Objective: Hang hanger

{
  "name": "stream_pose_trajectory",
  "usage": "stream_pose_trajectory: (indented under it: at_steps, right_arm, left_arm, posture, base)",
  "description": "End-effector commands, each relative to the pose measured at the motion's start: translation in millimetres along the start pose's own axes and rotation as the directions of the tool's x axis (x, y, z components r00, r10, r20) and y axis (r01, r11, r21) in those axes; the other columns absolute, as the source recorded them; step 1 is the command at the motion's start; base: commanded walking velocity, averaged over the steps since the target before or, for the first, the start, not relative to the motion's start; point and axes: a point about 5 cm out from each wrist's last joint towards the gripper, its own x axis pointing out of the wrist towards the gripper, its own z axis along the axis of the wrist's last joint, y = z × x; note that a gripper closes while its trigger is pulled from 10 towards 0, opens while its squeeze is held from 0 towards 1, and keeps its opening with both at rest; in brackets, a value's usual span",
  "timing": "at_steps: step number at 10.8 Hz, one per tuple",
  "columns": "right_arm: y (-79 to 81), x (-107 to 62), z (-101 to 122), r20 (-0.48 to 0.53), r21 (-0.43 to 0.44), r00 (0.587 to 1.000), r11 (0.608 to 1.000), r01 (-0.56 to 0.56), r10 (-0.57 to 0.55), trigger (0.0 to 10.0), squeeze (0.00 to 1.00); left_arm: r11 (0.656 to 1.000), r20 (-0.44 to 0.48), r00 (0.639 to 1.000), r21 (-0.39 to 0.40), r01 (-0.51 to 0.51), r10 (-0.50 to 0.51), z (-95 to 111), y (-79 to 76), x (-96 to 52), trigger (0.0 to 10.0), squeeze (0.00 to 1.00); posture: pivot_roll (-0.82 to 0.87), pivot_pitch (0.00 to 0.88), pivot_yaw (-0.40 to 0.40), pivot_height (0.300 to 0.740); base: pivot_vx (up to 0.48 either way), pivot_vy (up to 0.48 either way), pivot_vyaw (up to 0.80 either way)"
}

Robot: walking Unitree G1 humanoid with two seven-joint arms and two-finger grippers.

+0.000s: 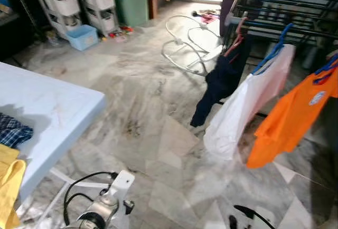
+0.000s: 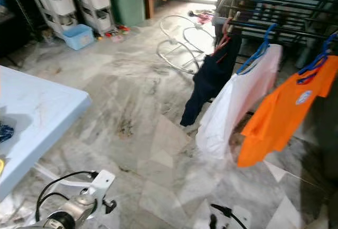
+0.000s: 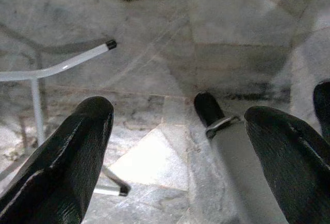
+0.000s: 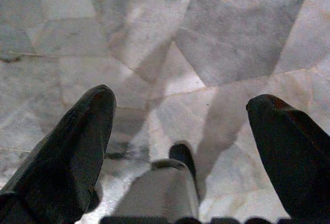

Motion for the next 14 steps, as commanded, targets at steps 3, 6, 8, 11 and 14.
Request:
stream_pose_trajectory:
  at_steps: [3,6,8,11,14]
  right_arm:
    - [-0.8,-0.2,-2,-0.014,-0.009,1.000,1.000,-0.002,0.002,10.0,0.00]
    - [-4.5,0.1,0,-0.015,-0.033,1.000,0.999,-0.003,0.003,10.0,0.00]
    - [-5.2,0.2,2,-0.002,-0.012,1.000,1.000,0.007,-0.007,10.0,0.00]
    - [-16.1,-3.3,-3,0.009,0.077,0.997,0.994,0.074,-0.075,10.0,0.00]
    - [-26.5,-10.8,-18,0.000,0.137,0.991,0.981,0.134,-0.135,10.0,0.00]
  left_arm:
    - [1.000,-0.026,1.000,0.010,0.011,-0.010,-6,1.2,-0.3,10.0,0.00]
    - [0.999,-0.029,0.999,0.022,0.034,-0.033,-7,-1.1,-0.2,10.0,0.00]
    - [0.993,-0.018,0.998,0.100,0.063,-0.062,-4,-2.2,-0.3,10.0,0.00]
    - [0.975,-0.019,0.997,0.208,0.073,-0.071,0,-1.8,-0.5,10.0,0.00]
    - [0.953,-0.013,0.995,0.288,0.095,-0.095,6,-5.6,-0.2,10.0,0.00]
  posture:
    - [-0.05,0.000,-0.008,0.740]
    - [-0.04,0.000,-0.026,0.740]
    - [-0.06,0.000,-0.010,0.740]
    - [-0.16,0.000,0.073,0.740]
    - [-0.25,0.000,0.125,0.740]
  base:
    - [0.000,0.000,-0.77]
    - [0.000,0.000,-0.76]
    - [0.000,0.000,-0.20]
    - [0.000,0.000,0.00]
    - [0.000,0.000,0.00]
